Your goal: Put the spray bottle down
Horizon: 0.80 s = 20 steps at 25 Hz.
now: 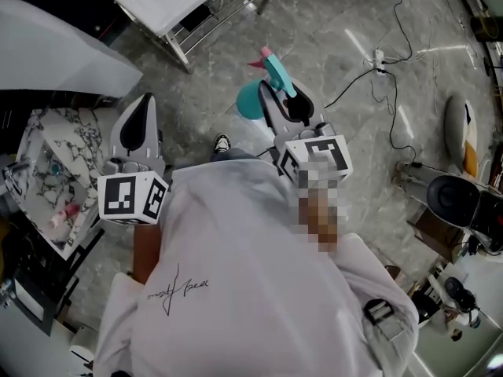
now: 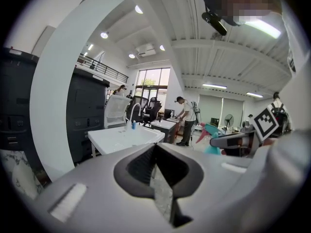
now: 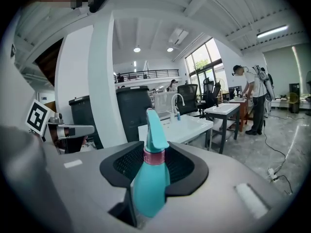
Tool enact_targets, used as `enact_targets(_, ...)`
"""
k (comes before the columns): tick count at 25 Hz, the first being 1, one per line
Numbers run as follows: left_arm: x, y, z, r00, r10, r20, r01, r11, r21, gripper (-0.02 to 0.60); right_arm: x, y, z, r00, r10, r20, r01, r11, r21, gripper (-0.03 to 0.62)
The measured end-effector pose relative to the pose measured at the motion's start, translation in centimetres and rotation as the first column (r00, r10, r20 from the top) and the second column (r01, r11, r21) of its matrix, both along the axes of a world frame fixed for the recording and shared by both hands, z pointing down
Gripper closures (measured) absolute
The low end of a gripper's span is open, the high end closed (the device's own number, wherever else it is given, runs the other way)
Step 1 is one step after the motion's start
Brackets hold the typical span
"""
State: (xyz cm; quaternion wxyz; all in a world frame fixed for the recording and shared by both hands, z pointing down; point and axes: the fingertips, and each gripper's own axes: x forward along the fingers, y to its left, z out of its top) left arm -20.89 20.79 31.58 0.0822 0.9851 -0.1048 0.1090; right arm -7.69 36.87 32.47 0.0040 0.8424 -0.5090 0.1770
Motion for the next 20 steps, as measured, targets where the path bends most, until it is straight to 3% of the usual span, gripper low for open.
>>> enact_targets(10,3.0,0.6,0.3,1.0,0.002,0.016,-0.002,1.0,-0.013,0.575,2.6,-0.2,0.3,1.0,-0.017,0.014,0.017,1.0,-0.004,0.464)
enact_targets(20,7.4,-2.7,1.5,1.0,0.012,-0.012,-0.013,0.999,-0.041,0.575,6.1,-3.7,1.2,0.999,-0.031,0.005,0.032,0.999,-0.034,0.464)
